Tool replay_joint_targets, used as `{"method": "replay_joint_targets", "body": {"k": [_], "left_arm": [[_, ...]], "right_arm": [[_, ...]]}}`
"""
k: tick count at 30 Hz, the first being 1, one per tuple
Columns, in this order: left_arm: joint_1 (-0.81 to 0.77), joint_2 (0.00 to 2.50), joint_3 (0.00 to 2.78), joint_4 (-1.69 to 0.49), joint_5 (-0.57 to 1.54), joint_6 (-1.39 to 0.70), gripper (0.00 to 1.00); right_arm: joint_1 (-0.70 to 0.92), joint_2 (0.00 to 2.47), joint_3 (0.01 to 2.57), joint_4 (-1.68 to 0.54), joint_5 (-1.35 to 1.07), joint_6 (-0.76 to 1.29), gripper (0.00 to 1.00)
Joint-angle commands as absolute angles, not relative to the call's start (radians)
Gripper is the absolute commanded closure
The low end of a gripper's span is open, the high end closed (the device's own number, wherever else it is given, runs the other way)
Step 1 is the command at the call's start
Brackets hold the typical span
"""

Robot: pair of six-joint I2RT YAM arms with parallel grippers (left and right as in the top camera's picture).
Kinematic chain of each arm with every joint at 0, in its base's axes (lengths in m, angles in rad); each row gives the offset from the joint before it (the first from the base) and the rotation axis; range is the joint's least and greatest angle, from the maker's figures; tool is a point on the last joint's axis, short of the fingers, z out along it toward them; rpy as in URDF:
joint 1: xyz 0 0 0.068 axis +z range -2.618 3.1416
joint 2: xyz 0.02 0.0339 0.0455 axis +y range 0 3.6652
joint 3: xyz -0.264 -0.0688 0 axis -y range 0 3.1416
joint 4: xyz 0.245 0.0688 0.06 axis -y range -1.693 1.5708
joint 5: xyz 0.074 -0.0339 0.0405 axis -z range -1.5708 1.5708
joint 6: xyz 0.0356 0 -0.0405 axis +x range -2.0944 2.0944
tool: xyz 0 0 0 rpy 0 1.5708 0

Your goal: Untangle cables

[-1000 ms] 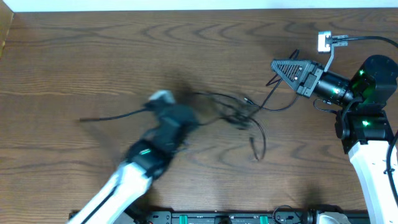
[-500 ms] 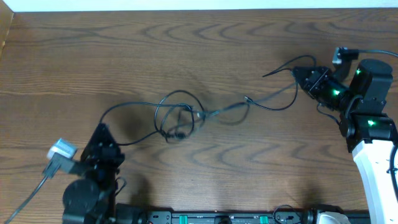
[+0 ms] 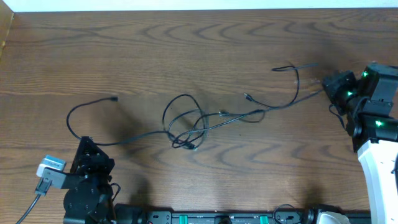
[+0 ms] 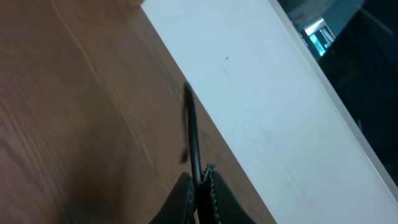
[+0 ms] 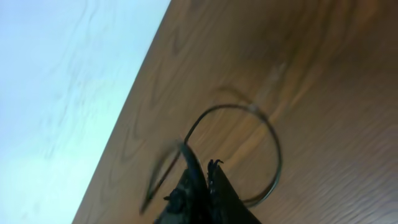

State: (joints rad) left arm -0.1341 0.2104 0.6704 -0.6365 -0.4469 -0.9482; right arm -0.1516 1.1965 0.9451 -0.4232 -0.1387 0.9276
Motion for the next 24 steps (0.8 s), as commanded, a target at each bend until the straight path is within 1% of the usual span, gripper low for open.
{"method": "replay_joint_targets", "body": {"k": [1, 2, 3, 4, 5, 7, 9, 12, 14, 16, 18, 24], "left_arm": [[-0.127, 0.207, 0.679, -0.649, -0.503, -0.963, 0.92], [-0.127, 0.207, 0.679, -0.653, -0.480, -0.963, 0.92], [-0.128, 0.207, 0.679, -0.654, -0.451, -0.963, 0.92], [-0.127, 0.207, 0.679, -0.654, -0.414, -0.963, 0.92], [-0.127, 0.207, 0.679, -0.654, -0.382, -0.963, 0.92], [-0.128, 0.208, 0.679, -0.652, -0.339, -0.963, 0.92], [-0.128, 0.211, 0.679, -0.646, -0.322, -0.964, 0.92], [-0.128, 0.219, 0.679, -0.630, -0.322, -1.031, 0.92], [-0.128, 0.226, 0.679, -0.602, -0.321, -1.102, 0.92], [-0.128, 0.236, 0.679, -0.559, -0.300, -1.167, 0.92], [-0.128, 0.256, 0.679, -0.481, -0.251, -1.194, 0.92], [-0.128, 0.391, 0.679, -0.151, -0.003, -1.195, 0.92]], "right_arm": [[-0.165, 1.196, 0.952, -0.422, -0.035, 0.938, 0.91], [-0.165, 1.196, 0.952, -0.422, -0.036, 0.939, 0.83], [-0.164, 1.196, 0.952, -0.422, -0.040, 0.939, 0.73], [-0.162, 1.196, 0.952, -0.422, -0.049, 0.939, 0.59], [-0.160, 1.196, 0.952, -0.419, -0.067, 0.939, 0.49], [-0.151, 1.196, 0.952, -0.404, -0.123, 0.939, 0.34], [-0.139, 1.196, 0.952, -0.372, -0.214, 0.939, 0.24], [-0.115, 1.196, 0.952, -0.313, -0.398, 0.931, 0.14], [-0.094, 1.196, 0.952, -0.268, -0.515, 0.901, 0.12], [-0.071, 1.196, 0.952, -0.233, -0.581, 0.888, 0.09], [-0.050, 1.196, 0.952, -0.219, -0.619, 0.882, 0.09], [0.012, 1.196, 0.952, -0.215, -0.677, 0.893, 0.10]]}}
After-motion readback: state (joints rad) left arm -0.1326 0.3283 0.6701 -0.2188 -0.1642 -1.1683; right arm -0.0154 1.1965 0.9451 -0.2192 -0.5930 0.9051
